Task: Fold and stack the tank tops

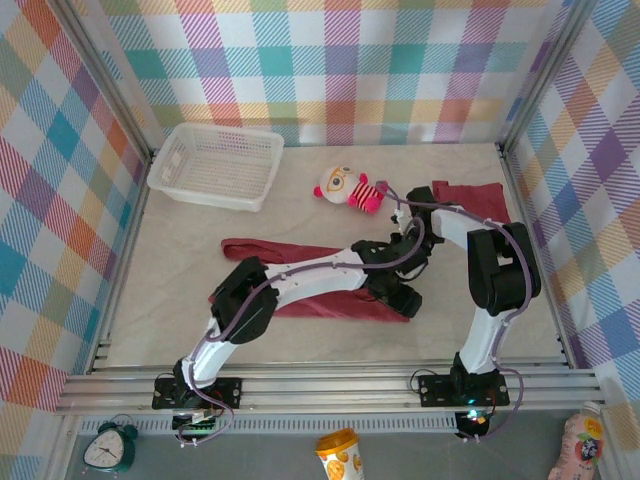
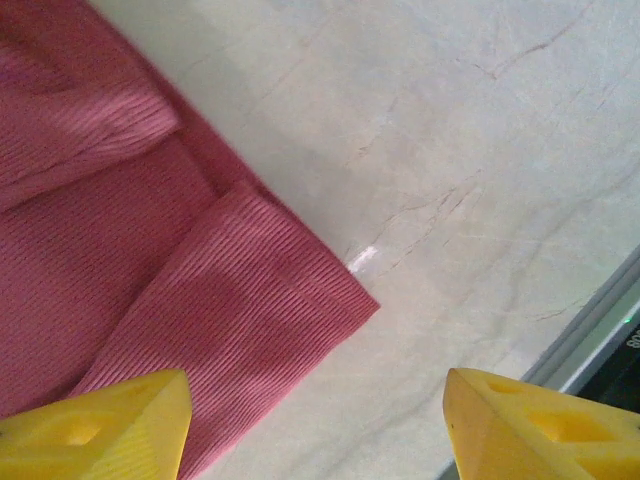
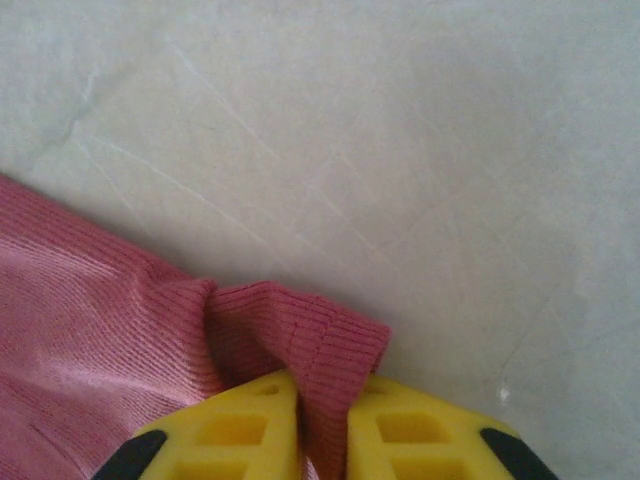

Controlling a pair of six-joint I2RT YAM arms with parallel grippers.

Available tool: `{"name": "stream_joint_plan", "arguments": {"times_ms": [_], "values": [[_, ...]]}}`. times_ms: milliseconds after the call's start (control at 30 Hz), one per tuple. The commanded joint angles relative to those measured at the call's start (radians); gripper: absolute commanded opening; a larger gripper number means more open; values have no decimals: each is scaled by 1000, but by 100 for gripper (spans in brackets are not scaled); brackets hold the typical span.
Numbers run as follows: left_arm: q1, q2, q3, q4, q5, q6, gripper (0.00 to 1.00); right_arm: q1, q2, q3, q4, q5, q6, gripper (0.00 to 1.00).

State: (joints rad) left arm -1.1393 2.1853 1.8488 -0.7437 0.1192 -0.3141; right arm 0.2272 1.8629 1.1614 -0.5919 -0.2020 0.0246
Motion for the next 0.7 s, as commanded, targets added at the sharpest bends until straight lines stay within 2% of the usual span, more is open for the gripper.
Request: {"name": "stream_joint_plan", "arguments": {"times_ms": [0,267,400,567,667], "values": [[-37,73,95,-76,-59,101,67,-8,19,-10,-23,-38,2,15],[-74,208,198,-155,-141,164,63,-27,2,-11,-31,-54,-25,13],[-86,244,204,-186,-186,184,57,-36,-7,-12,-37,-42,-34,13],[-101,298,203,-243,-232,212,44,-36,-15,-12,-45,-30,-47,12],[-113,349,256,-347,-295,218,25,-37,-25,-11,-61,-53,-79,8]]}}
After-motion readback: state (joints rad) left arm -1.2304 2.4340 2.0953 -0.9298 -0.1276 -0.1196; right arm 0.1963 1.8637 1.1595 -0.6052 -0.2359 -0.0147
